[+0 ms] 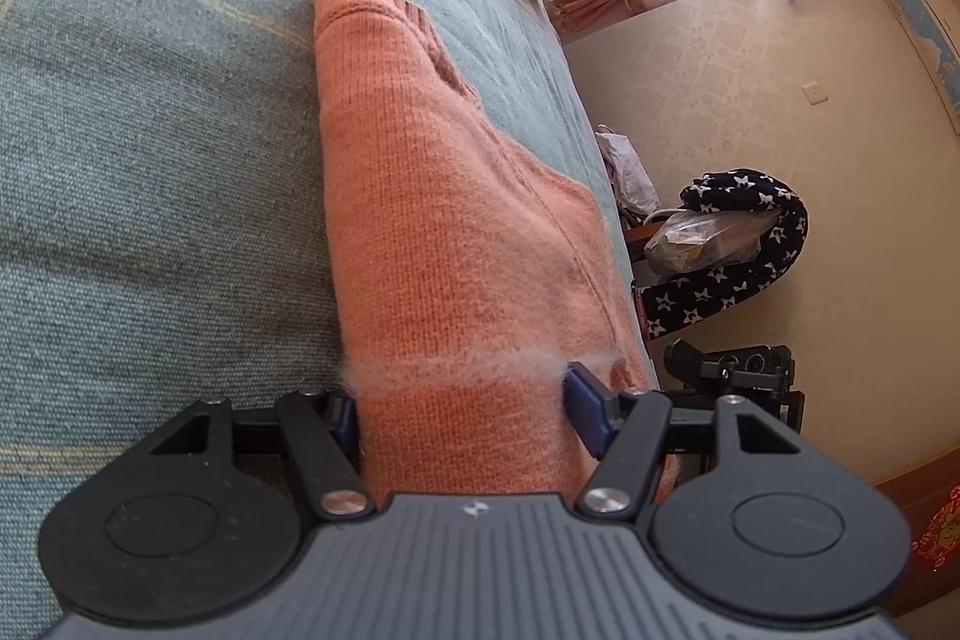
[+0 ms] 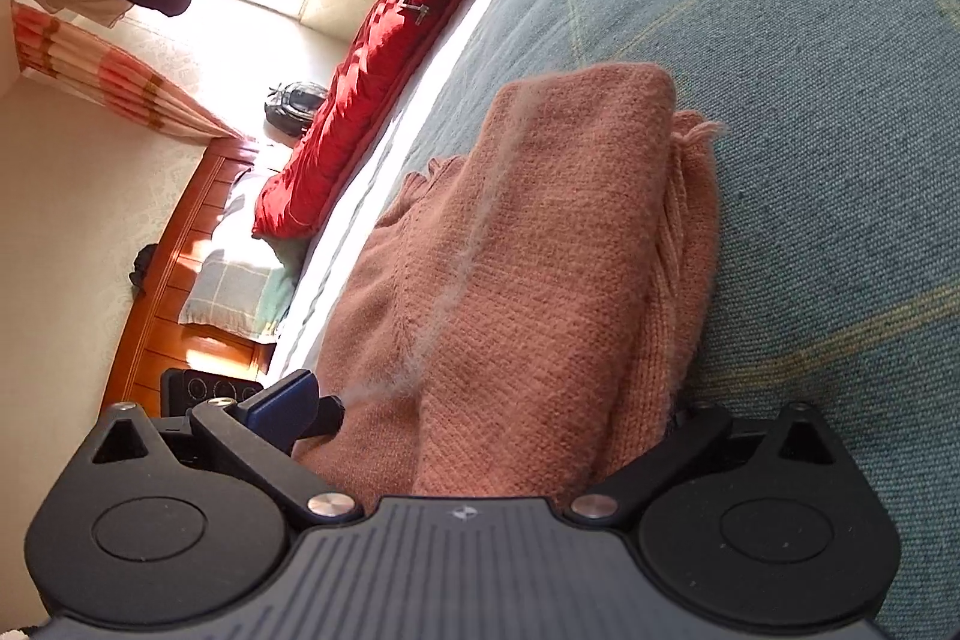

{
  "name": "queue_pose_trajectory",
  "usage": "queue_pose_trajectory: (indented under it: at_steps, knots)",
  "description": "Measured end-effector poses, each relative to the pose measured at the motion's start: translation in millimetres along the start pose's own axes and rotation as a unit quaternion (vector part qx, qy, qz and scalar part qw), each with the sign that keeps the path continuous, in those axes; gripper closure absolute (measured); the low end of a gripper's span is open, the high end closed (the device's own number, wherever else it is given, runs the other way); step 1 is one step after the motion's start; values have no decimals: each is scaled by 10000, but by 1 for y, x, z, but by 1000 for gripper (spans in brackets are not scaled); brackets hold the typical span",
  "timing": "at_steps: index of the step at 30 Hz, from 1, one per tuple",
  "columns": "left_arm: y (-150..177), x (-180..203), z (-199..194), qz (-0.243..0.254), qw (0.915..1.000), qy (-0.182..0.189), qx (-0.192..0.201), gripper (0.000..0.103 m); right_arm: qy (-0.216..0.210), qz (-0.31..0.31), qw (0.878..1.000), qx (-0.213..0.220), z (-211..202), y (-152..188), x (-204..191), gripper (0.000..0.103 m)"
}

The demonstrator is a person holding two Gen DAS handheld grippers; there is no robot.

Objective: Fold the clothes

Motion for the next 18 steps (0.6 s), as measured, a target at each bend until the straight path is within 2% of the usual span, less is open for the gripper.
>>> queue_pose_trajectory:
  at_steps: [2, 14, 17, 18]
  knots:
    - [0, -1, 0, -5, 10000, -2, -11, 39, -10, 134, 9998, 151, -1, -3, 3, 0]
    - [3, -1, 3, 20, 10000, -18, 9, 36, 112, 53, 9999, 43, 2, -5, 7, 1]
    - [2, -1, 3, 28, 10000, -17, 12, 36, 194, -66, 9998, 23, 1, -3, 7, 6]
    - [3, -1, 4, 29, 10000, -13, 15, 36, 246, -86, 9997, 26, 0, -3, 8, 11]
Point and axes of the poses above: each gripper's, at about its wrist camera, not at the fingertips, and z roughly the way its jaws point, x to its right, y to its underside, the point moved 8 cm from there along z, roughly the way its jaws point, and after that the axes turned 14 degrees about -y, right-handed, at the moved point
